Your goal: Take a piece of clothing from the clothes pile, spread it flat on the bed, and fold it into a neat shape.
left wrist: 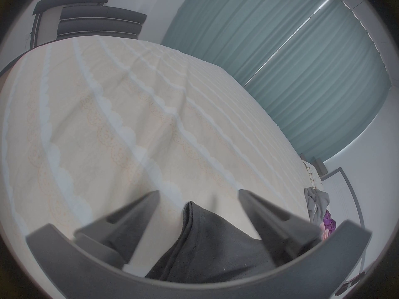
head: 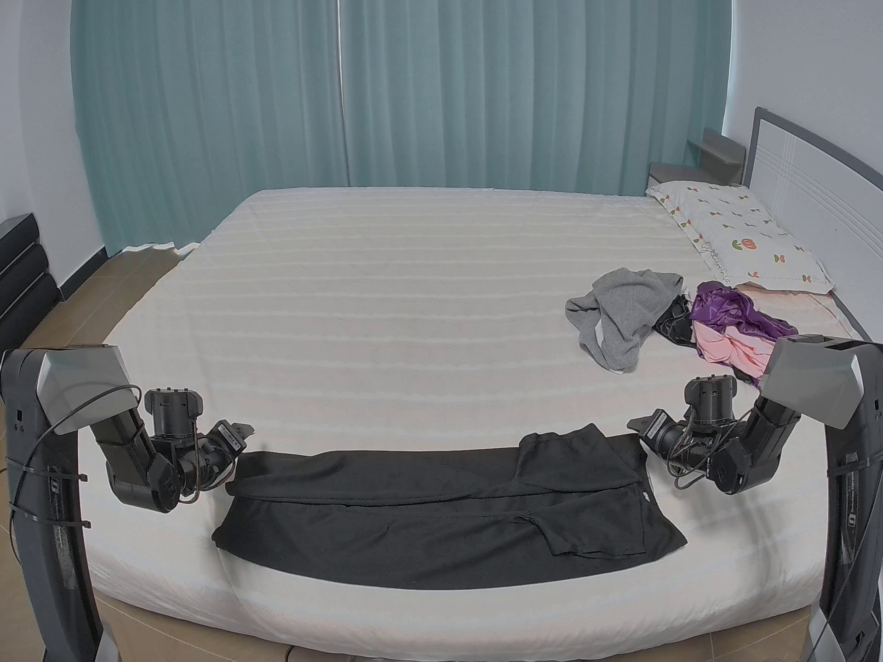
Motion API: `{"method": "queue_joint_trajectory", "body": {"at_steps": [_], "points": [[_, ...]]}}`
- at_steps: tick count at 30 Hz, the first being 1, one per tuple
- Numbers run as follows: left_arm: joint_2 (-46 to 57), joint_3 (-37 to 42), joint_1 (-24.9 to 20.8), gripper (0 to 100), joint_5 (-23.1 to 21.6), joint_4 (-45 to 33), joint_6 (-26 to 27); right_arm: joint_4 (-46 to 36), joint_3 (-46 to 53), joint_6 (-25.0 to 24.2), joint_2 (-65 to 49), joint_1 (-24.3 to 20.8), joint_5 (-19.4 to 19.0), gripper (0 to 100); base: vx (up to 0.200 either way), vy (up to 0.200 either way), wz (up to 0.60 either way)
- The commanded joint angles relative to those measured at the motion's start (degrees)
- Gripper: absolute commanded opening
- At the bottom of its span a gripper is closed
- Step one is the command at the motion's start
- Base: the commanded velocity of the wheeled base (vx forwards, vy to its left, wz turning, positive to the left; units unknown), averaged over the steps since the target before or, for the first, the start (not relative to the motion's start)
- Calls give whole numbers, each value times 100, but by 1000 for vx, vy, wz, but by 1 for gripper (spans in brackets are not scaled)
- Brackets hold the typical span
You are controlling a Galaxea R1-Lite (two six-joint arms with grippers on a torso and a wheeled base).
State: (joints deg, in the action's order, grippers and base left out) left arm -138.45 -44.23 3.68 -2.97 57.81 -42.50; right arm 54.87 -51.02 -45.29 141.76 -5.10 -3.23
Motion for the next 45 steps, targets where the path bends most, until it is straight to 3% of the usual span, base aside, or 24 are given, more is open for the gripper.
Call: {"method": "queue_joint_trajectory", "body": {"at_steps": [1,8,12,15,26,29,33,45], "points": [[37,2,19,100,-37,-6,-110,15,101,-77,-175,9,-29,100,0,0,0],[424,433,54,100,-142,-15,-488,15,171,-244,-281,-9,-37,100,0,0,0],[1136,1188,344,100,-828,-6,-593,15,197,-244,-281,-35,-55,100,0,0,0],[1373,1531,379,100,-1030,-6,-786,15,224,-252,-281,-35,-64,100,0,0,0],[1408,2243,335,100,-977,20,-786,15,215,-252,-255,-44,-64,100,-109,0,0],[1400,2401,230,100,-977,29,-646,6,215,-252,-263,-35,-72,100,0,0,0],[1285,2551,194,100,-924,125,31,15,215,-252,-255,-27,-72,100,0,0,0],[855,2305,-122,100,-450,407,242,6,224,-244,-263,-44,-64,100,0,0,0]]}}
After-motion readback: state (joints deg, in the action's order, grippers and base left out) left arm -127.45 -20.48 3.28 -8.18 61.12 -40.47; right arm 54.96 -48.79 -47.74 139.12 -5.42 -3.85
